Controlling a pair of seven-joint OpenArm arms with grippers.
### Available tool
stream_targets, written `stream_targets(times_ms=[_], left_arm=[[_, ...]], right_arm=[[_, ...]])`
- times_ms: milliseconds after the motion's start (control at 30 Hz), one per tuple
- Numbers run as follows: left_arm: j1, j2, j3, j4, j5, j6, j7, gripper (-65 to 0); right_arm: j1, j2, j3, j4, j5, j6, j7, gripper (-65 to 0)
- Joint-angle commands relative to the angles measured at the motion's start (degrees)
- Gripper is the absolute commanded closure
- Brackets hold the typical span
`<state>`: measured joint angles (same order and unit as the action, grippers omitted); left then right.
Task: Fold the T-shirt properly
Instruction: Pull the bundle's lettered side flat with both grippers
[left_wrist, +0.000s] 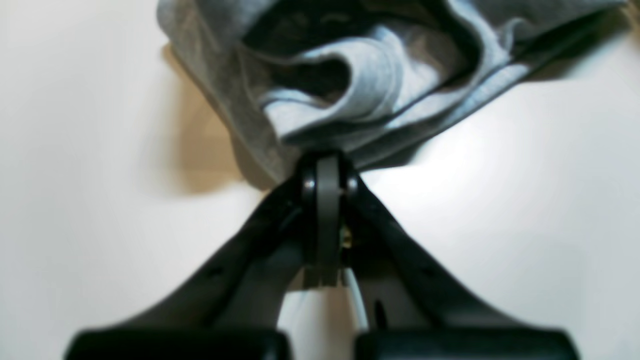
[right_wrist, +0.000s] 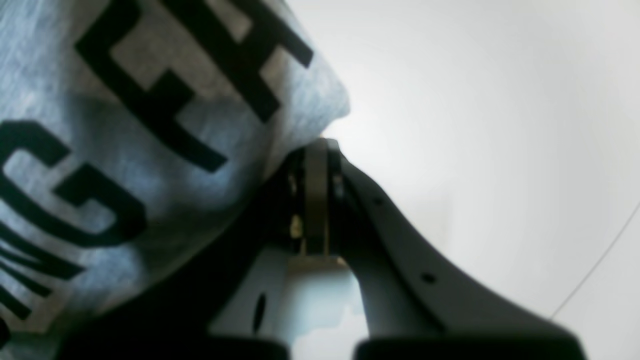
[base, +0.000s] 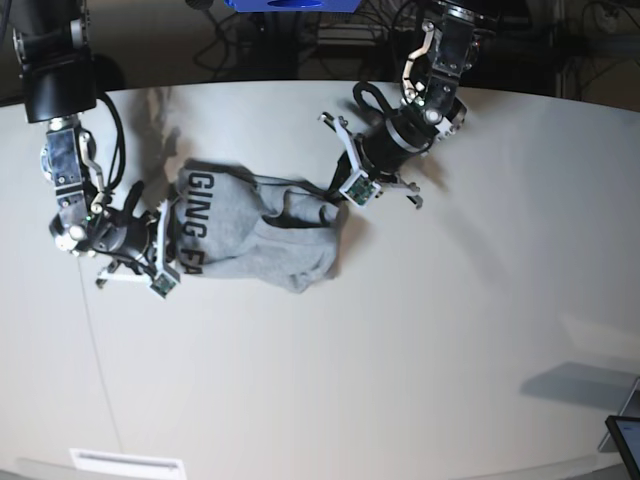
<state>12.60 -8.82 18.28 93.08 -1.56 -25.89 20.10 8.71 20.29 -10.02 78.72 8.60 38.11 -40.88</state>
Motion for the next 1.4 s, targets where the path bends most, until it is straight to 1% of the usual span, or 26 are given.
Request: stream_targets(times_ms=[0,100,267,467,567,667,933,1000,1067,1267,1367], left_arm=[[-1.04,-0.02,-0.13,-0.37,-0.24,0.18,-0.89,0.0],[-3.77,0.16,0.49,-4.51,-0.24,0.09,-0.98,0.0],[-8.25,0.07,4.62,-8.29,-0.24,0.09,-1.06,0.0],[-13.0,0.25,6.73,-11.54,-0.24,0.18,-0.98,0.0],[-14.67,0.25,6.73,-13.39,-0.24,0.18,-0.98,0.0],[-16.6,0.25,6.73,-15.58,-0.24,0.18,-0.98,0.0],[-21.88,0.25,6.82,-20.33,-0.24,0.09,-0.98,0.0],[-23.46,0.34,6.82,-21.83,-0.24,0.09,-1.06,0.0],[-24.86,0.34,7.34,-23.06,-0.24,0.09,-1.15,0.0],[-29.7,0.42,12.18,-27.01,-0.33,0.09,-1.24,0.0],[-32.16,1.65,12.71,-29.83,-0.33,0.09,-1.33,0.0]], right_arm=[[-0.93,0.41,-0.22,0.1,-0.56,1.41,-2.76,0.0],[-2.69,0.41,-0.22,0.18,-0.56,1.41,-2.76,0.0],[-6.2,0.41,0.13,0.36,-0.56,1.32,-2.76,0.0],[-11.48,0.41,0.31,5.63,-0.56,0.97,-2.76,0.0],[-14.2,0.23,0.31,9.15,-0.56,0.88,-2.94,0.0],[-15.7,0.15,0.4,11.7,-0.56,0.88,-4.96,0.0],[-19.13,-0.12,0.4,15.39,-0.56,0.88,-6.37,0.0],[-20.27,-1.26,0.4,16.18,-0.56,0.79,-6.37,0.0],[-20.97,-1.7,0.48,16.53,-0.56,0.79,-6.81,0.0],[-23.26,-4.16,0.31,17.94,-0.56,0.79,-7.07,0.0],[-24.14,-5.22,0.22,19.79,-0.56,0.79,-7.25,0.0]])
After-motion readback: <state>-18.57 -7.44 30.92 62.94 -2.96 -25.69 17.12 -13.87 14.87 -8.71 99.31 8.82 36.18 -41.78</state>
